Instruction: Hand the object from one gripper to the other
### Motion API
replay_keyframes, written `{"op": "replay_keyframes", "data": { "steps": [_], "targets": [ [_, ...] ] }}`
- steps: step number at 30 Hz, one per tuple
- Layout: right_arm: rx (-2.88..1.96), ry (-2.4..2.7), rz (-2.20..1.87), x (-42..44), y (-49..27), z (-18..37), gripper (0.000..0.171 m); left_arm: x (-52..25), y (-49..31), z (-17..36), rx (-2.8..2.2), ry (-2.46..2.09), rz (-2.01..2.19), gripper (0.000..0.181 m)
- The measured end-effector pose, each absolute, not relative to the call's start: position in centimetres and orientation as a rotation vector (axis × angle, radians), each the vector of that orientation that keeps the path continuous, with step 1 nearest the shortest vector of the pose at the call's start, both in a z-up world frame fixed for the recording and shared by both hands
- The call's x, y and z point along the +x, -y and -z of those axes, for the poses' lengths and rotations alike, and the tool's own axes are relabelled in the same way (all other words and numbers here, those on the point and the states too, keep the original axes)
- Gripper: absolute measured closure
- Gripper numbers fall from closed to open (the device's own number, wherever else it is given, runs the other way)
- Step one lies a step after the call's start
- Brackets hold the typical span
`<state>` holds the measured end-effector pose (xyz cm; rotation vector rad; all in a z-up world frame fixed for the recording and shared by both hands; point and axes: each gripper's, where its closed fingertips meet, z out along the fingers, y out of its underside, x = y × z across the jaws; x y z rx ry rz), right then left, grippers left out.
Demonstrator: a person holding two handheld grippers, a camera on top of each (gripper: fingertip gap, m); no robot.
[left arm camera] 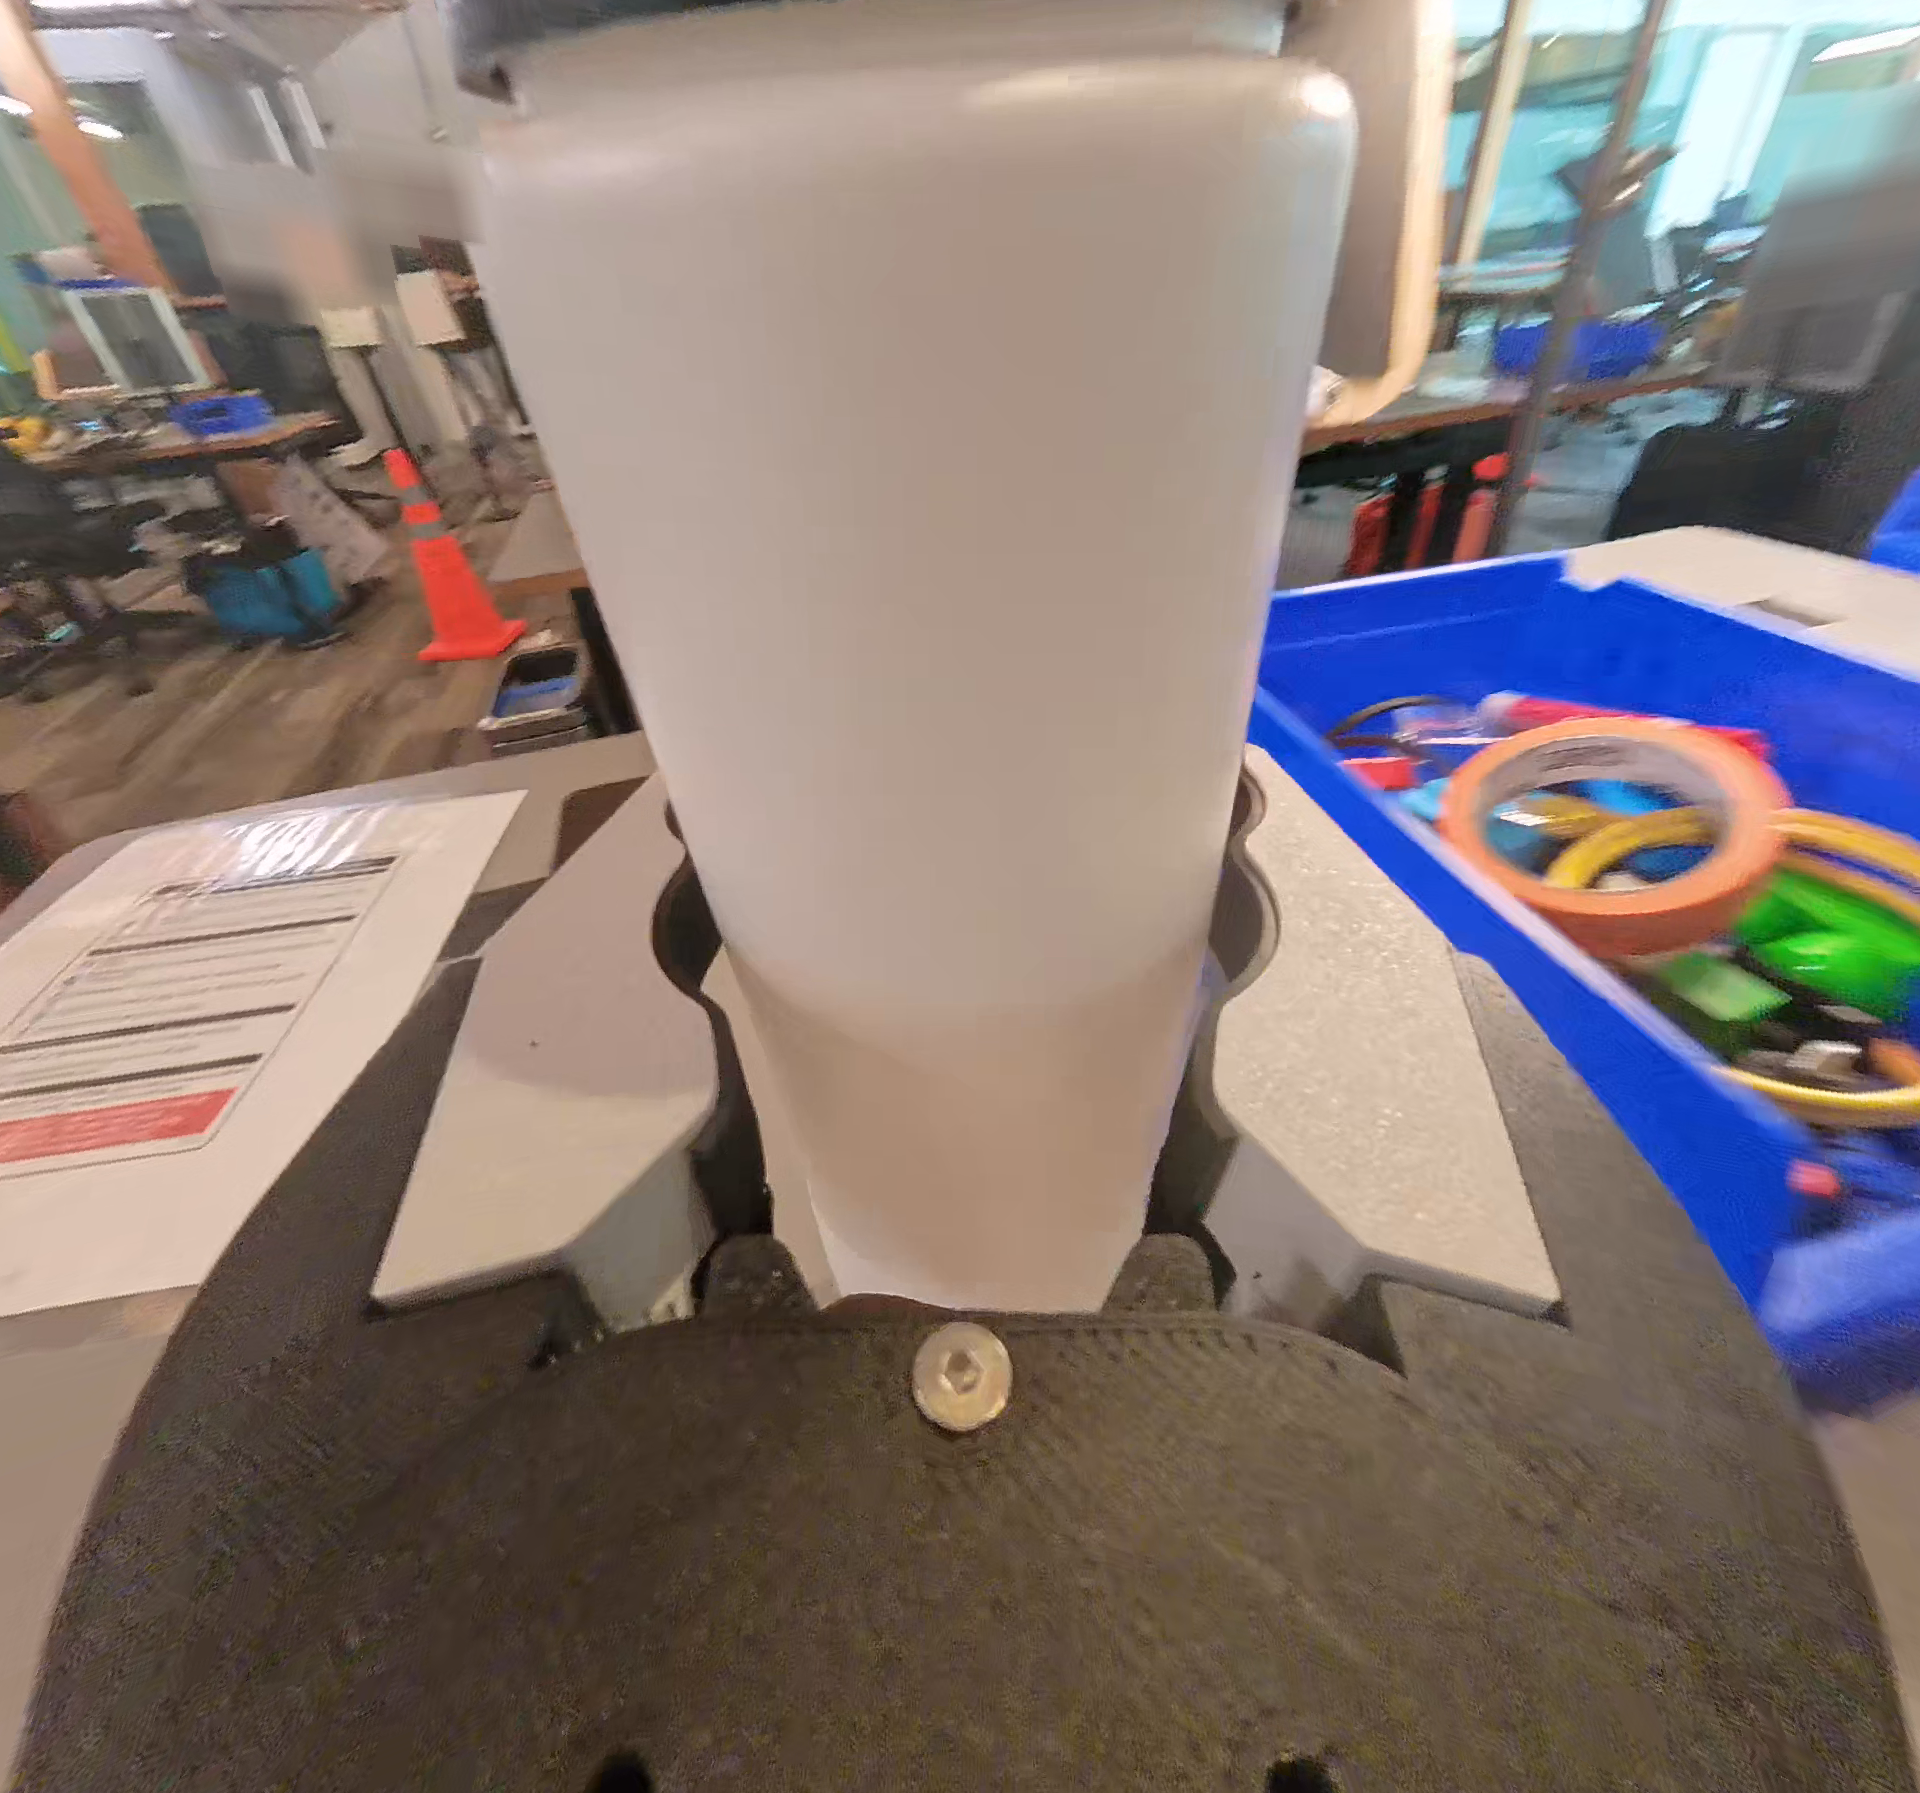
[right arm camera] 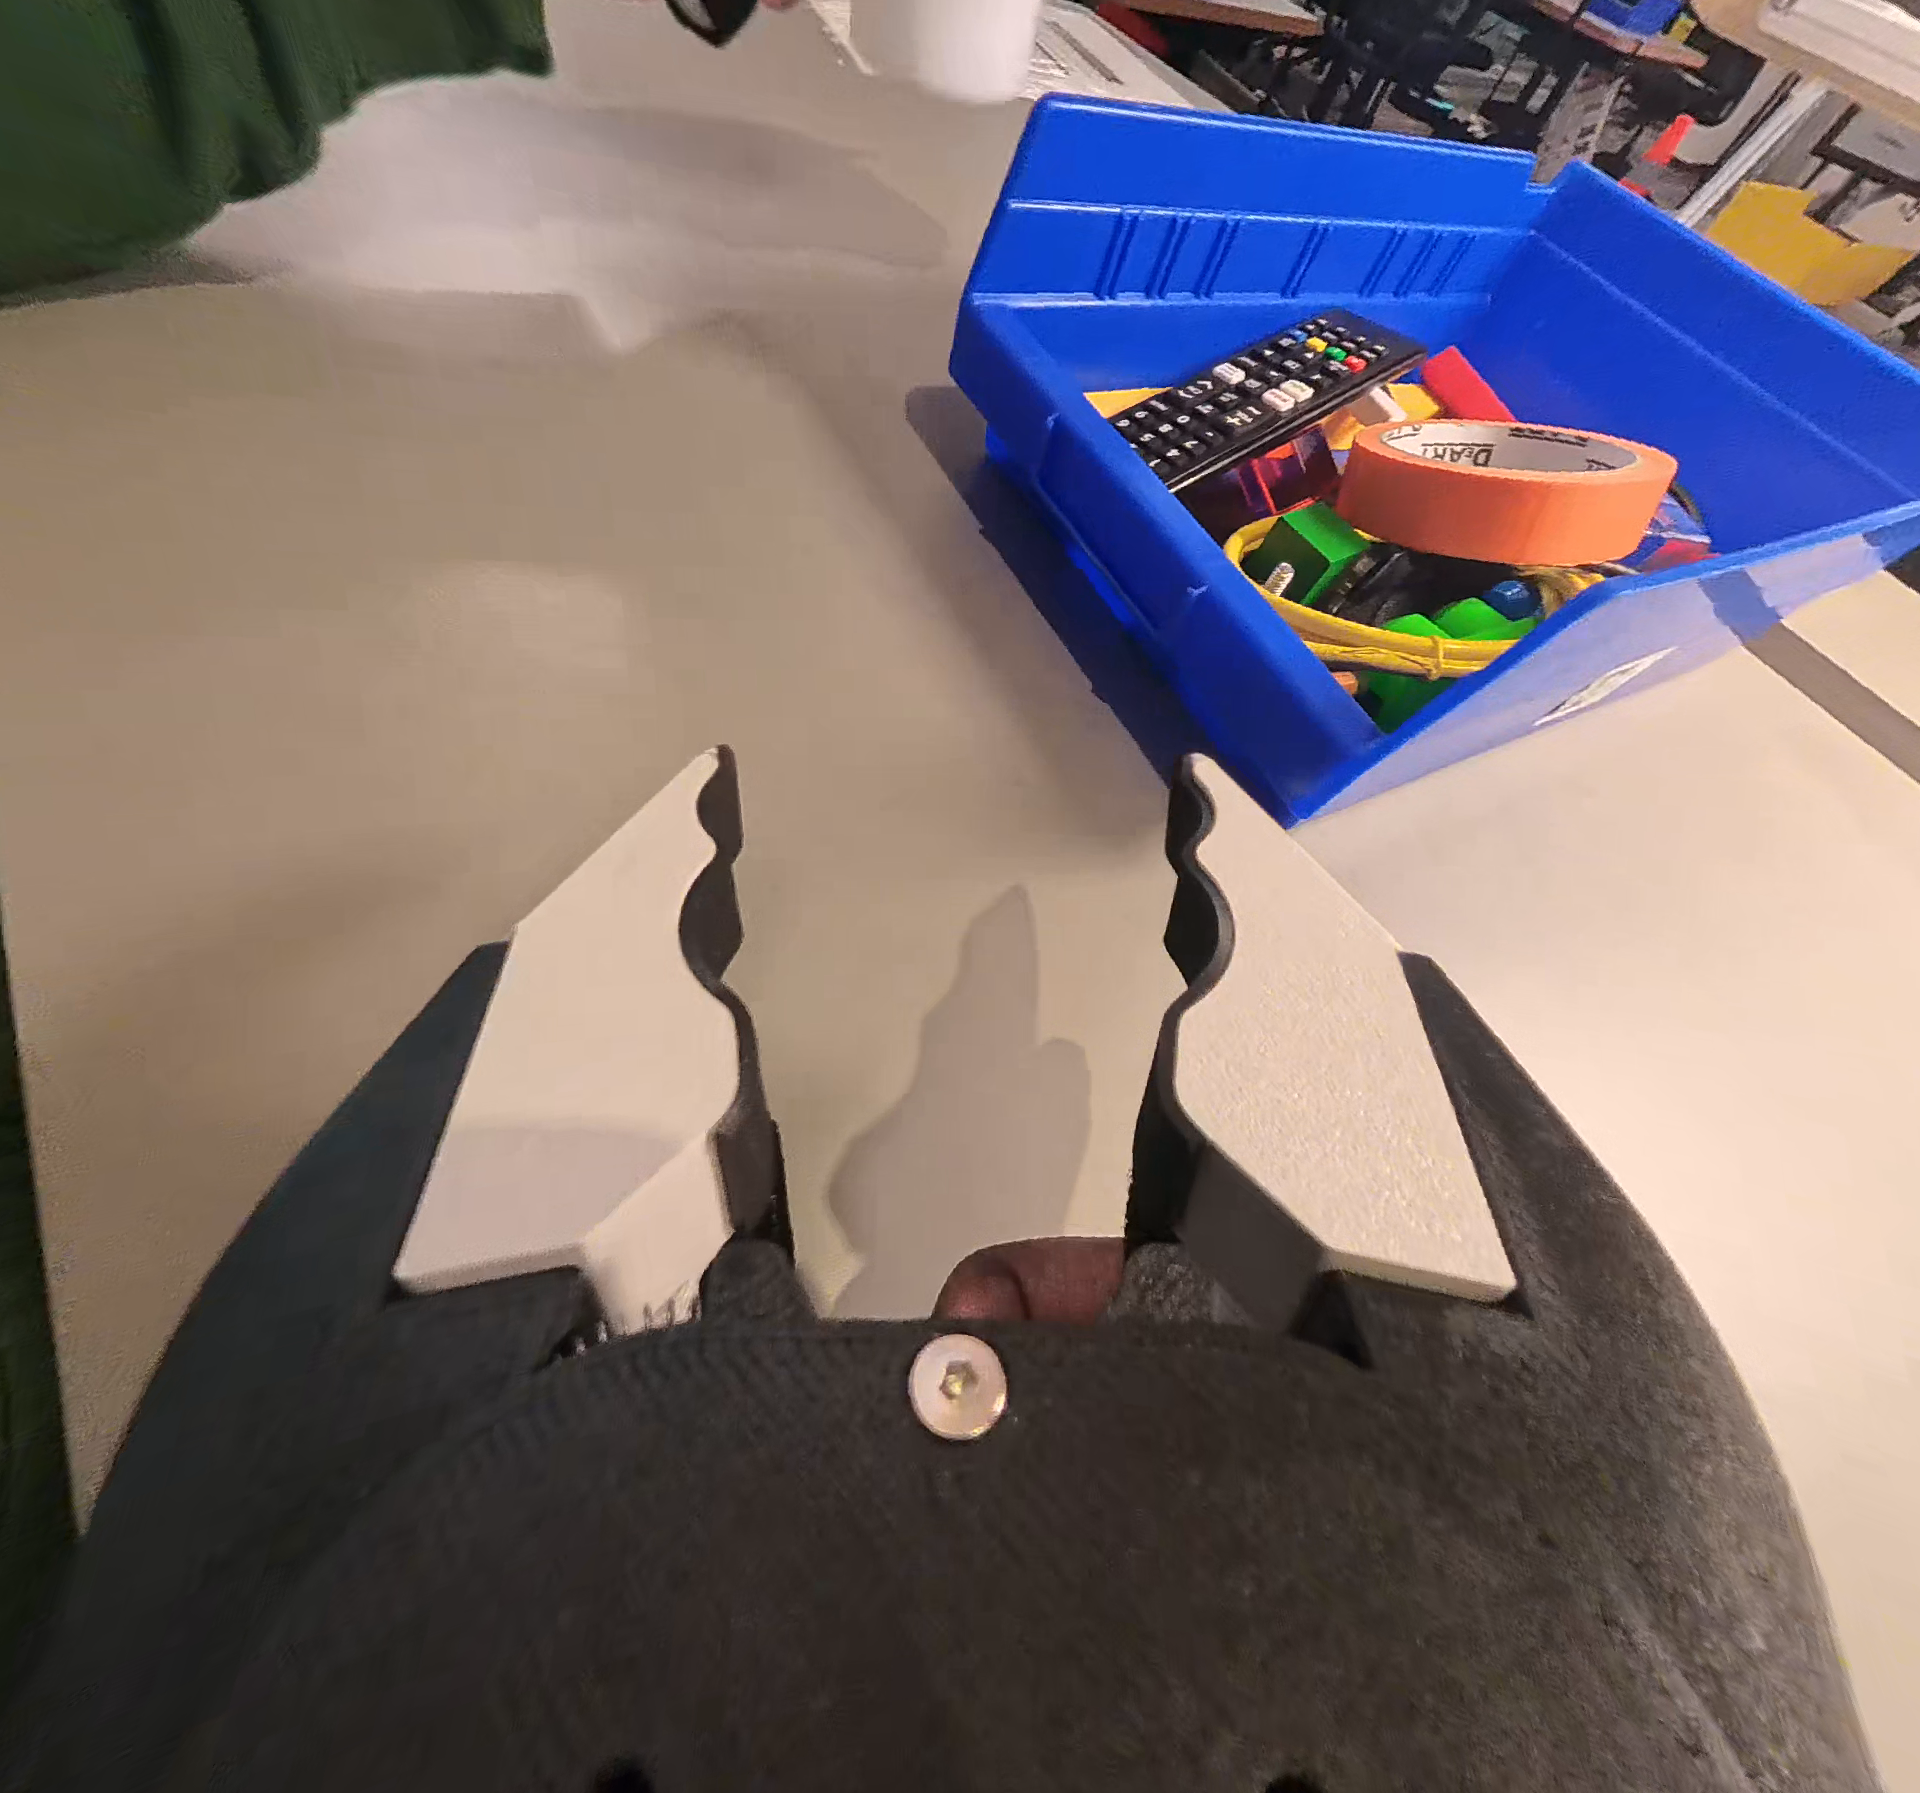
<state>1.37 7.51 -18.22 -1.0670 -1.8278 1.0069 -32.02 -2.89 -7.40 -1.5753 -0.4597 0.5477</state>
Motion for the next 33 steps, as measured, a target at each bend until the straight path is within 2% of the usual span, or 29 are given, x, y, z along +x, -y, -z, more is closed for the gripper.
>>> {"op": "replay_keyframes", "data": {
  "steps": [7, 20, 26, 33],
  "targets": [
    [-1.132, 1.747, -1.046, 1.2, -8.9, 17.6, 0.09, -35.8, 3.6, 14.0, -1.677, 0.555, -0.607, 0.083],
    [-1.154, 1.697, -1.045, 1.1, -9.6, 17.2, 0.094, -35.6, 4.8, 15.7, -1.701, 0.654, -0.47, 0.087],
    [-1.156, 1.707, -1.034, 1.0, -9.5, 17.5, 0.094, -35.5, 5.1, 16.3, -1.723, 0.685, -0.416, 0.082],
    [-1.151, 1.705, -1.04, 1.1, -9.5, 17.4, 0.093, -34.2, 5.2, 17.2, -1.79, 0.681, -0.379, 0.062]
  ]
}}
